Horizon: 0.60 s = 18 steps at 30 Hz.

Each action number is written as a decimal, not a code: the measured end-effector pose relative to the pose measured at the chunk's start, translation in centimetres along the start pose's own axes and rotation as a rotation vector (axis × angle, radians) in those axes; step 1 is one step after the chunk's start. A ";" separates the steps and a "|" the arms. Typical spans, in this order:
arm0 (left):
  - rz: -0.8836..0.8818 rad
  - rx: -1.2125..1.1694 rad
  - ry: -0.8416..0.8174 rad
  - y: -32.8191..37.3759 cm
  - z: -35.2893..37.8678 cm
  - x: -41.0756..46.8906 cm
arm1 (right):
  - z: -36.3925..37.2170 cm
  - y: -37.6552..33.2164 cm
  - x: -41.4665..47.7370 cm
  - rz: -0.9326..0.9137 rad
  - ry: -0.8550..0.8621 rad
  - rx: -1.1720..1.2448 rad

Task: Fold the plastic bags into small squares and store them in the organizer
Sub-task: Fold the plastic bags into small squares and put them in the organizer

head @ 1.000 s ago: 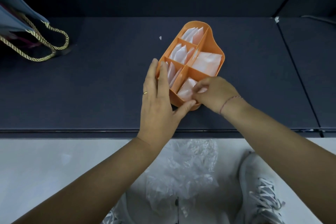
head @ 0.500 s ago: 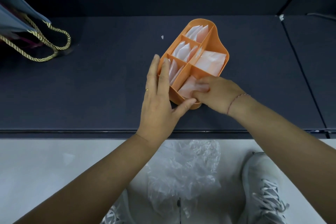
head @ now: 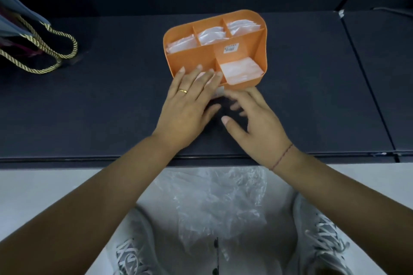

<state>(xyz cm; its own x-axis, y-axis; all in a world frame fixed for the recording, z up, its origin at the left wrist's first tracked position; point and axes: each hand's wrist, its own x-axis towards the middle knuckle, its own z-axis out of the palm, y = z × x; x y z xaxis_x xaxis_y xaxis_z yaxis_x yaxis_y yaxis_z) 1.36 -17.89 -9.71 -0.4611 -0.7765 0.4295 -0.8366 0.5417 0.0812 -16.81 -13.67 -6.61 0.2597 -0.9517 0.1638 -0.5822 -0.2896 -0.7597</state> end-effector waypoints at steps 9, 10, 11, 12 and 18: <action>0.083 0.185 -0.134 -3.3 1.2 3.0 | 6.3 4.4 -11.5 0.190 -0.635 -0.225; 0.077 0.182 -0.155 -3.8 1.2 3.4 | 6.5 5.4 -11.6 0.283 -0.650 -0.251; 0.071 0.178 -0.173 -4.3 1.3 3.8 | 6.8 6.2 -11.6 0.331 -0.642 -0.263; 0.065 0.176 -0.190 -4.7 1.3 4.2 | 7.0 6.7 -11.5 0.338 -0.642 -0.270; 0.064 0.167 -0.305 -6.3 1.3 6.4 | 8.7 6.2 -10.2 0.084 -0.653 -0.386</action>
<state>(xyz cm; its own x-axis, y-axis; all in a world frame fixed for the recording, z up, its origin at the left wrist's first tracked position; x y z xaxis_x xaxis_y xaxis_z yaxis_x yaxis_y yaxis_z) 3.36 -26.68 -8.64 -0.5600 -0.8168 0.1387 -0.8285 0.5516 -0.0965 -16.36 -4.90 -18.44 0.5358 -0.7530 -0.3819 -0.8170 -0.3482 -0.4597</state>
